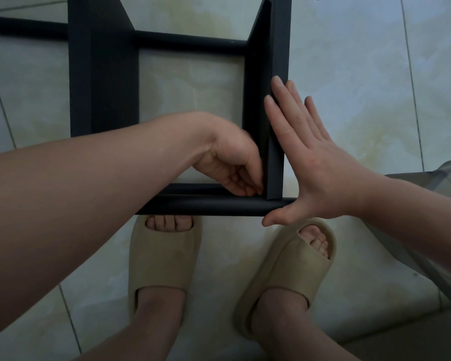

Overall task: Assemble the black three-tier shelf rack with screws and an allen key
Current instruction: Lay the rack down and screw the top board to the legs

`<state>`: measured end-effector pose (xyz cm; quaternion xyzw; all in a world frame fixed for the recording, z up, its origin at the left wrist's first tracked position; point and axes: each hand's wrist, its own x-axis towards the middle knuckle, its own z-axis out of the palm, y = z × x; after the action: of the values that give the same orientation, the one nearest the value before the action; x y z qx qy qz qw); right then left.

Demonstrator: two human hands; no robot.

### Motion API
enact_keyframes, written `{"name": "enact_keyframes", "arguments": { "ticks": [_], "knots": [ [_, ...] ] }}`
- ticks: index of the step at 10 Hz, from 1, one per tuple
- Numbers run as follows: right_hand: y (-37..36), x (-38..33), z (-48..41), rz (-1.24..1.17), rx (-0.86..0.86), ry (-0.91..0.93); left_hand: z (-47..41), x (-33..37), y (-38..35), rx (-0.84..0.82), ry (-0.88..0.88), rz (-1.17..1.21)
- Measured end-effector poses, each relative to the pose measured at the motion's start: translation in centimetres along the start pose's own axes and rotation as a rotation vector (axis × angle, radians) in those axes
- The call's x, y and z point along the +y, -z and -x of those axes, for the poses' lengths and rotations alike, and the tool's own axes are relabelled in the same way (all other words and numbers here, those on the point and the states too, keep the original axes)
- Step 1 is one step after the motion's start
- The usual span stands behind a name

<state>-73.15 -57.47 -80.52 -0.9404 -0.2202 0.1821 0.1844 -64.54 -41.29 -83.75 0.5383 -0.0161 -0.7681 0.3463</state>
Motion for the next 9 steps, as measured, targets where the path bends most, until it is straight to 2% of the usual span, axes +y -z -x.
{"name": "enact_keyframes", "arguments": {
  "ticks": [2,6,9],
  "knots": [
    [-0.04,0.01,0.01,-0.002,0.004,0.002,-0.01,-0.67,0.06,-0.046,-0.031,0.094],
    [-0.03,-0.02,-0.04,-0.007,-0.001,0.004,-0.06,0.07,-0.09,0.019,-0.006,-0.069],
    [-0.01,0.04,-0.02,-0.007,-0.003,0.006,0.04,-0.37,-0.20,-0.005,-0.051,0.044]
  ]
}}
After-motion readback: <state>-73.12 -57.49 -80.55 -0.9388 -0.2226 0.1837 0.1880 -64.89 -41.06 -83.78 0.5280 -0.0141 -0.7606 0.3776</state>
